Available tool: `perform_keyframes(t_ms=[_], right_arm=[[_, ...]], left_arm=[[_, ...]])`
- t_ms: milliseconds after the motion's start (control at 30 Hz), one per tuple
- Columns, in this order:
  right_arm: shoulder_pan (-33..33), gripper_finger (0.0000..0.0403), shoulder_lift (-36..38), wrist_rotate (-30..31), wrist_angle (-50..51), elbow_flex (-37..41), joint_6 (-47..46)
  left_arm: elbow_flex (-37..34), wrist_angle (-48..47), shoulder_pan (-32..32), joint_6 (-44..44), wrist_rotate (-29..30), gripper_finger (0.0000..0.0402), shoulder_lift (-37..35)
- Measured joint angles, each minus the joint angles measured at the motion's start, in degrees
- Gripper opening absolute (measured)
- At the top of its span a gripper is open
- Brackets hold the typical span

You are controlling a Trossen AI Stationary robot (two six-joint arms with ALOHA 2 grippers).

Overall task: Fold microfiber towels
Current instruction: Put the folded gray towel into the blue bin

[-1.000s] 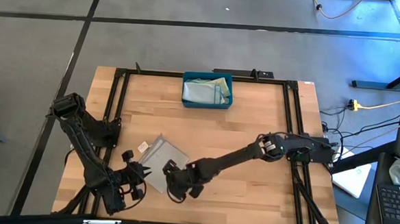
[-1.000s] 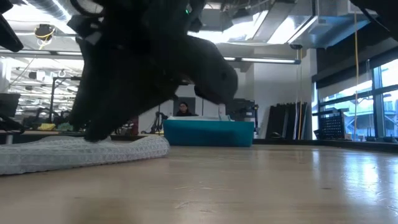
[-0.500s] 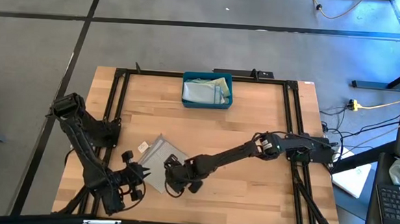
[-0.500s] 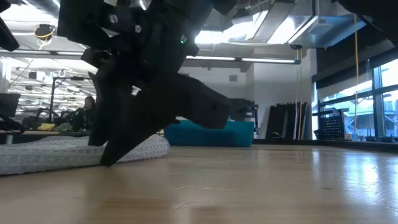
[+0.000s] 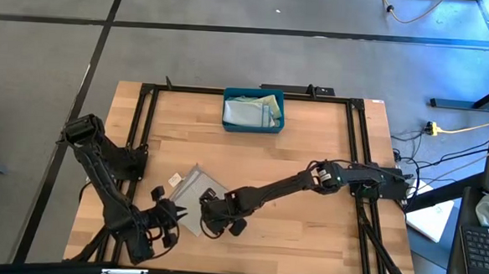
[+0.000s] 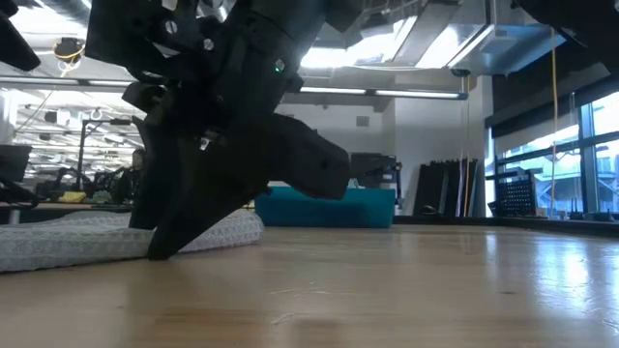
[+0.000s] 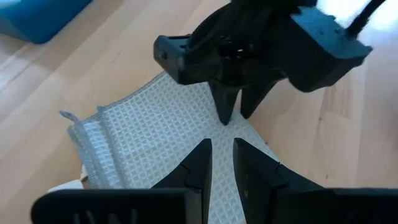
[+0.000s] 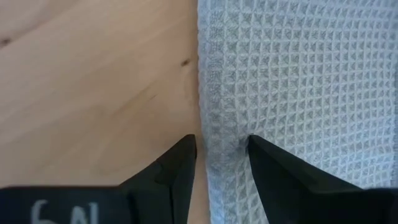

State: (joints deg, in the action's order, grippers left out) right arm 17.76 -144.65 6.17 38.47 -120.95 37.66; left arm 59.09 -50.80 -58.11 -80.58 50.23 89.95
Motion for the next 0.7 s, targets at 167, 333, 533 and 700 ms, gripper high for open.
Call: perform_keyframes(t_ms=[167,333,533,700], right_arm=[[-0.5,0.0154,-0.2,-0.6,-0.6,0.0,1.4],[-0.7,0.0154,0.6,-1.1,1.2,-0.1,1.6],[-1.1,0.0154,2.4,-0.3,11.2,0.0,0.5],[-2.1,0.0154,2.8,2.0,22.2,-0.2,-7.9]], left_arm=[[0.0,1.5,0.0,0.2,0.3,0.0057,0.0],[0.0,13.2,3.3,14.0,0.6,0.0057,0.0],[0.0,26.2,10.0,33.9,-11.2,0.0057,3.7],[-0.1,20.8,12.6,34.3,-20.1,0.0063,6.5]])
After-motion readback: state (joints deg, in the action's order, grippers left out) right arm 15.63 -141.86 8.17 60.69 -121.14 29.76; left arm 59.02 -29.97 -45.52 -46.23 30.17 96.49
